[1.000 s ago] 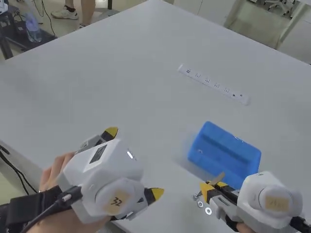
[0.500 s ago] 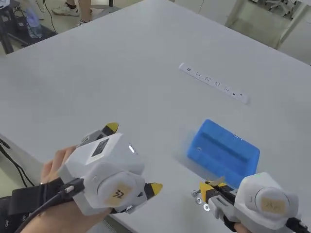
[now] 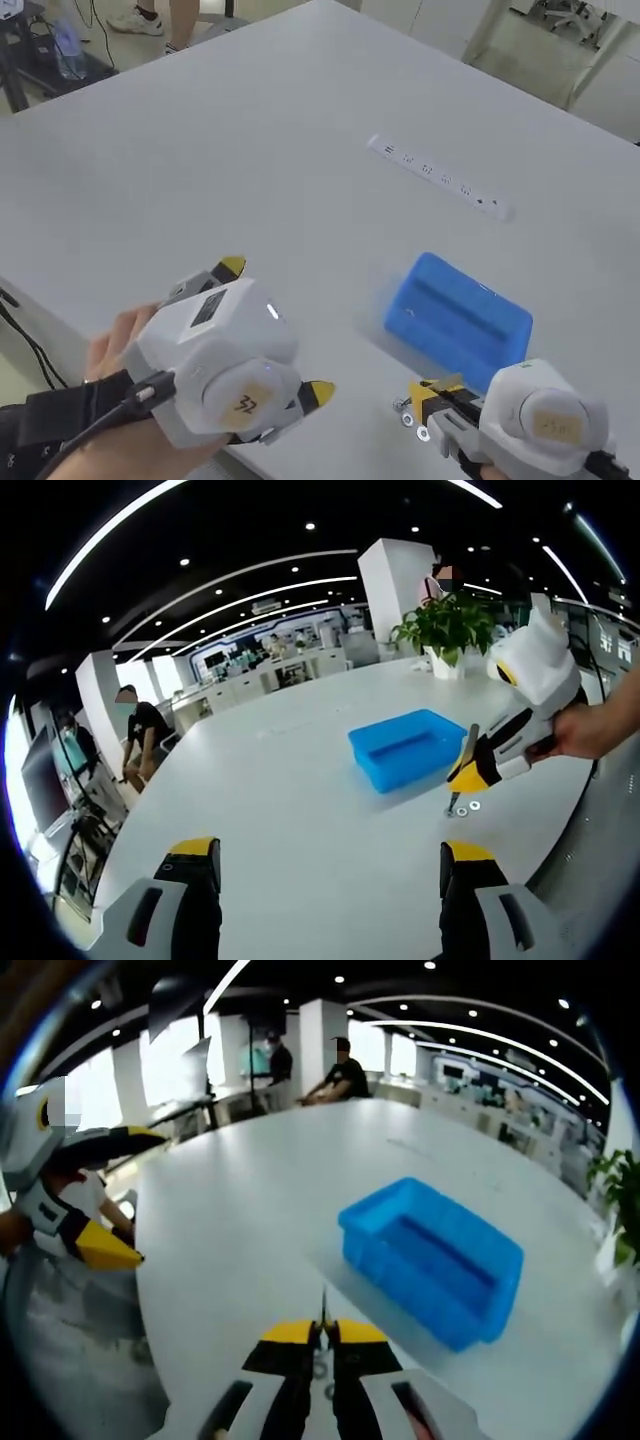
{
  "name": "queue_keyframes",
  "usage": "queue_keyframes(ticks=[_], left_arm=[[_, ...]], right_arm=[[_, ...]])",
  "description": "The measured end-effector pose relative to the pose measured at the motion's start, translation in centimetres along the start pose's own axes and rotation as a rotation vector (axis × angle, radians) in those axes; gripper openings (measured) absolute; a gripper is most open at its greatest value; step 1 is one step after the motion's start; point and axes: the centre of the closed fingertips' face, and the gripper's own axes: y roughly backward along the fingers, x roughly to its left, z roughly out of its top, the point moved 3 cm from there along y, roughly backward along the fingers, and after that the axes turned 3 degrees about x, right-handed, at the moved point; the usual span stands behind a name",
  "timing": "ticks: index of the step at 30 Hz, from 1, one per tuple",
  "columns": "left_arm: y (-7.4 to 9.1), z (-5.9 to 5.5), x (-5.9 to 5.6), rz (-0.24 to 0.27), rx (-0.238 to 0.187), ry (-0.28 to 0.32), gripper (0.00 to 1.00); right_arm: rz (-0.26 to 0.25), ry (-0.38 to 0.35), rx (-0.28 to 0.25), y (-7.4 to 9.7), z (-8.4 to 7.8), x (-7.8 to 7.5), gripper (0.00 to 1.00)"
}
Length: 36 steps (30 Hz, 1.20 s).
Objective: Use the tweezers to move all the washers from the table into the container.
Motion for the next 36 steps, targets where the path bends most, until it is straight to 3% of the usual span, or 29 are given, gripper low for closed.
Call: queue_keyframes(ticks=[9,17,27,36], left_arm=[[0.1,0.0,0.2,0.008,-0.006,0.012,0.92],[0.1,0.1,0.2,0.01,-0.006,0.008,0.92],[0.1,-0.1,0.2,0.011,0.002,0.004,0.92],[0.0,-0.2,0.1,0.005,0.012,-0.006,0.91]], right_arm=[[0.016,0.016,0.019,-0.5,0.2,0.3,0.03],[0.016,-0.015,-0.022,0.6,1.7,-0.3,0.03],[-0.022,-0.037,-0.172,3.6,7.2,-2.6,0.03],[-0.068,-0.068,-0.241,4.3,9.8,-5.0,0.03]])
